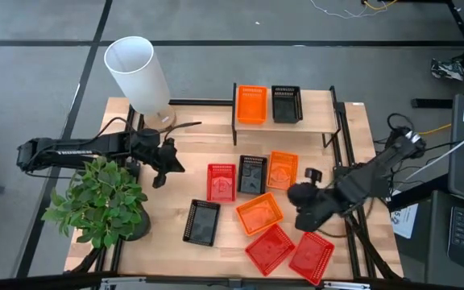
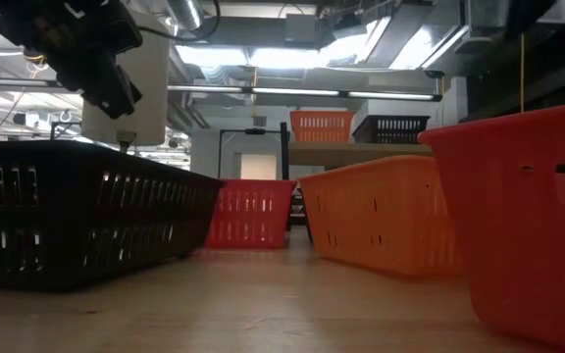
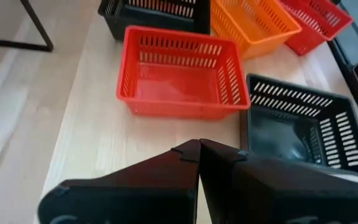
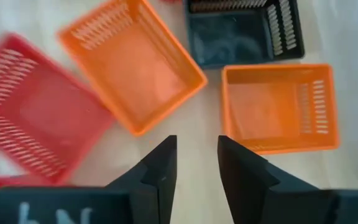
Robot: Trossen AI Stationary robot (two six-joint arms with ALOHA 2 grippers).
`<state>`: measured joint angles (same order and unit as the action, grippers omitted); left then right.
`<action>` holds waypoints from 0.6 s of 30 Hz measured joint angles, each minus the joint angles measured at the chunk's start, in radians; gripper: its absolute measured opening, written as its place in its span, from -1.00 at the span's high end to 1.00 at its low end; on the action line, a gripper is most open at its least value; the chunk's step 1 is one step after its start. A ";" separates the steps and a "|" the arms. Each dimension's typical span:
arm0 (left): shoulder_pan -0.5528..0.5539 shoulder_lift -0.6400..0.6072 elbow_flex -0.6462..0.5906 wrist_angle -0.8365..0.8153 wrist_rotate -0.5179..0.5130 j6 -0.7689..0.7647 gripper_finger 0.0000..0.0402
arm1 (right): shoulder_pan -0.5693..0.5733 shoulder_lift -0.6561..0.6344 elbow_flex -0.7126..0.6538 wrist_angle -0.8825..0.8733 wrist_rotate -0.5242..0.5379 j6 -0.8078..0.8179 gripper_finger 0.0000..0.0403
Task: Stack baskets on shelf by color
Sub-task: Put the bottom right red bin on the shelf
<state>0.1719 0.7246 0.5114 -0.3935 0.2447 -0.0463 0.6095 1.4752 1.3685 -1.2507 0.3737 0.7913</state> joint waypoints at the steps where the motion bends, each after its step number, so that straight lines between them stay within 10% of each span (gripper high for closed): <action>1: 0.000 0.000 0.000 0.001 0.000 0.000 1.00 | -0.018 0.022 0.000 -0.006 -0.008 -0.026 0.43; 10: -0.004 0.009 0.000 0.001 -0.001 -0.030 1.00 | -0.181 0.157 -0.037 0.018 -0.115 -0.337 0.43; 18: -0.022 0.009 0.000 0.001 -0.001 -0.023 1.00 | -0.240 -0.016 -0.386 0.321 -0.196 -0.335 0.43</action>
<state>0.1496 0.7334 0.5114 -0.3927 0.2440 -0.0696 0.3694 1.4590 0.9827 -0.9301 0.1776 0.4567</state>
